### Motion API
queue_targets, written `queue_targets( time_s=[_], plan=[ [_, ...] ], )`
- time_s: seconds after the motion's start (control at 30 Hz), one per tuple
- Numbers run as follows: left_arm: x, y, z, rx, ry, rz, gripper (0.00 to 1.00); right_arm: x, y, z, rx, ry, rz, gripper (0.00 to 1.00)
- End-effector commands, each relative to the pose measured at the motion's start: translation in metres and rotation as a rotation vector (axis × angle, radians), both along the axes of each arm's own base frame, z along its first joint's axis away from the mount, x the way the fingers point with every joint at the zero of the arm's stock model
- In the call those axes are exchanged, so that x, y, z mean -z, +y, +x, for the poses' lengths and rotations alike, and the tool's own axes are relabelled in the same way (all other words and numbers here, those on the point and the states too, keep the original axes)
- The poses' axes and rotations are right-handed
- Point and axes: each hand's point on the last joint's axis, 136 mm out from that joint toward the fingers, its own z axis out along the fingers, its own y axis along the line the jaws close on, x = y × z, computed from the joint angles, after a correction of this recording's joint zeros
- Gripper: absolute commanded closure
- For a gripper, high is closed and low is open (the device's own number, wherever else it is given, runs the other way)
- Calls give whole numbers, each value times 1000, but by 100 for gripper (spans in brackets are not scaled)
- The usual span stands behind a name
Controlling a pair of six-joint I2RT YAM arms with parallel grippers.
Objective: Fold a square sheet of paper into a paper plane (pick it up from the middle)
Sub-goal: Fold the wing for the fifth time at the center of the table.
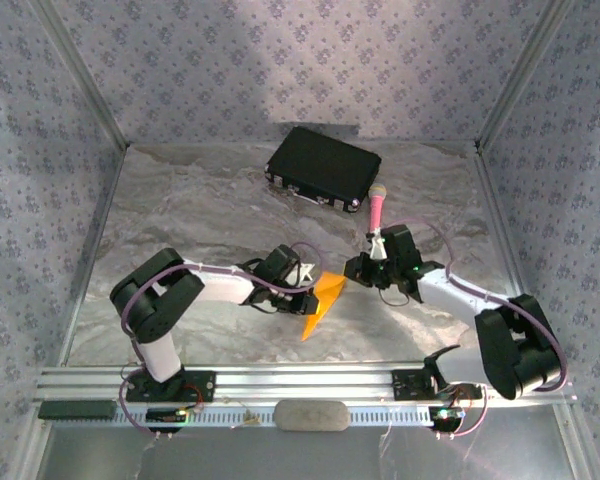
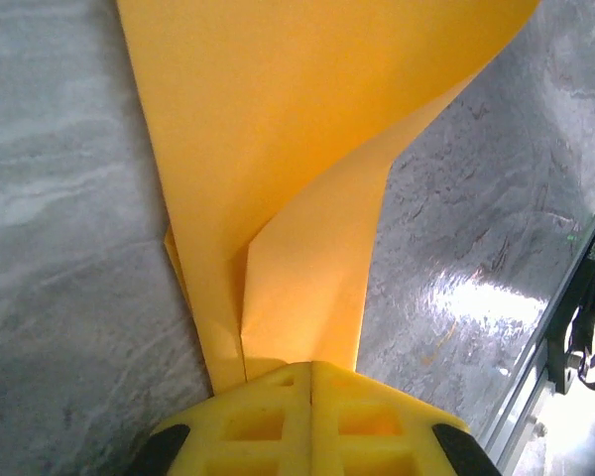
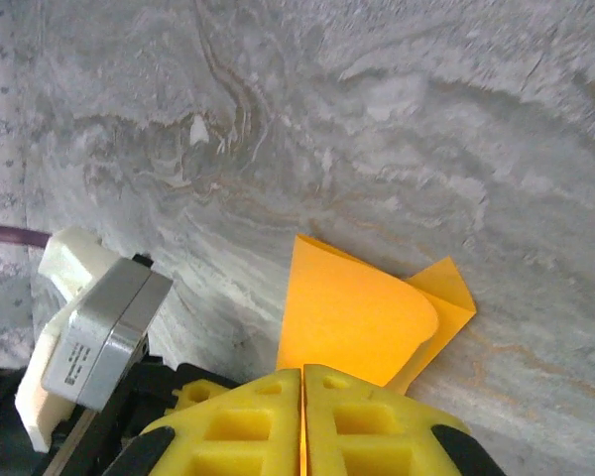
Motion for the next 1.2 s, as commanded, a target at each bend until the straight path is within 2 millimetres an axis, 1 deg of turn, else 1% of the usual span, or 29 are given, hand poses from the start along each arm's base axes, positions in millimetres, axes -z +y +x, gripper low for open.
queue_targets(
  time_s=[0.0,0.07,0.2,0.37,0.47,0.57,0.73,0.9,1.17],
  plan=[
    [34,32,-28,39,93,159,100,7,15,-21,-90,10,2,90],
    [35,30,-26,33,93,159,100,10,26,-28,-134,10,-16,91],
    [36,29,-24,17,96,160,100,18,40,-37,-183,11,-28,91],
    [38,31,-23,-1,98,165,100,32,49,-44,-220,37,-52,92],
    [38,31,-23,-4,99,165,100,40,52,-44,-221,52,-53,92],
    [39,31,-24,-5,102,167,100,52,47,-40,-198,70,-78,93],
    [44,35,-26,-2,110,182,100,66,33,-27,-134,101,-75,93],
    [51,40,-30,-1,123,205,100,71,20,-12,-76,113,-65,94],
    [56,43,-33,3,132,217,100,76,3,6,-14,125,-63,94]
  ],
)
